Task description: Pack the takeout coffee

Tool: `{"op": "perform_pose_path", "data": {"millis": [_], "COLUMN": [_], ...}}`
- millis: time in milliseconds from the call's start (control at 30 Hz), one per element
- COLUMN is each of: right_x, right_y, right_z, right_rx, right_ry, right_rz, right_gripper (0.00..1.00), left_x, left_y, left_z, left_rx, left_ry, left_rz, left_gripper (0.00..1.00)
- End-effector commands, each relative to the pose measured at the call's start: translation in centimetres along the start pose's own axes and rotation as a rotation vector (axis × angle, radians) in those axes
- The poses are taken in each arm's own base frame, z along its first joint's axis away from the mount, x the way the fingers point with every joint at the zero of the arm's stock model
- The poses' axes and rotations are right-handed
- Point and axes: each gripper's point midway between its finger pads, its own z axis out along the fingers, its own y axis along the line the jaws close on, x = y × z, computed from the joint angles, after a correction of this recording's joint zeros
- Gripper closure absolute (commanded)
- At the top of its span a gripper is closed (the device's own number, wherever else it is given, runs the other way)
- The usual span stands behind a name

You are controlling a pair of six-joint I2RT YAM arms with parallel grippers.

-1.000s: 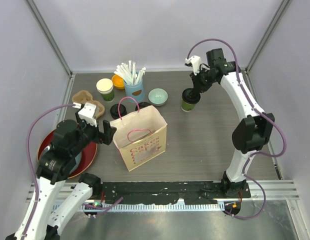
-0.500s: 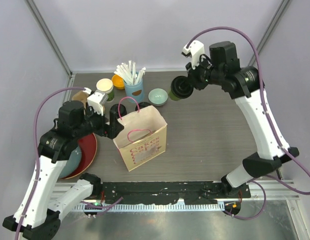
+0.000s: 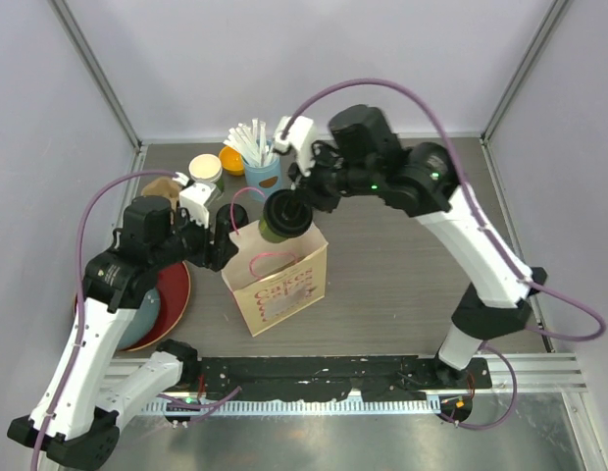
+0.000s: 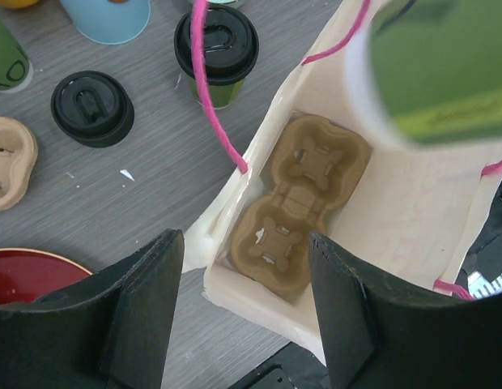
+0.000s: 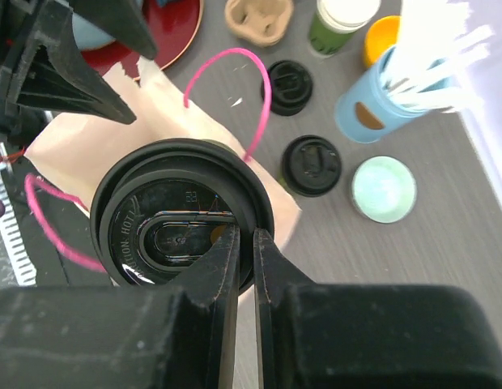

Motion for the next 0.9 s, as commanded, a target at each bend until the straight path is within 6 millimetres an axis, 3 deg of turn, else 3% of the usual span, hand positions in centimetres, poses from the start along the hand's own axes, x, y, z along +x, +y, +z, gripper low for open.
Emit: {"op": "perform_pose_path", "data": {"millis": [0, 267, 400, 533, 667, 867], "right_x": [0.4, 0.8, 1.2, 1.7, 3.1, 4.0], "right_y": [2.1, 6.7, 7.7, 8.2, 8.4, 8.6], "right_z": [2.9, 6.2, 7.1, 8.8, 10.5, 12.2], "right_rx": [-0.067, -0.196, -0.217, -0.221, -0.206, -0.193], "right_ry": [0.061, 0.097, 0.109, 0.129, 0.169, 0.182], "right_rz": [-0.022, -0.084, -0.095, -0.070, -0.051, -0.003], "right_gripper": [0.99, 0.99, 0.99, 0.99, 0.99, 0.99], "left_x": [-3.2, -1.3, -0.7, -0.9, -1.4, 1.4], "left_y": [-0.1, 1.3, 2.2, 3.1, 2.5, 1.2], "left_z": [-2.0, -1.6, -0.8, -0.4, -0.4, 1.2], "left_rx": [-0.019, -0.092, -0.125, -0.167, -0.133, -0.034], "left_ry": [-0.116, -0.068, -0.055, -0.052, -0.060, 0.005], "left_rz": [0.056, 0.049, 0.047, 0.074, 0.080, 0.074], "left_gripper": [0.34, 0.34, 0.34, 0.34, 0.36, 0.41]}}
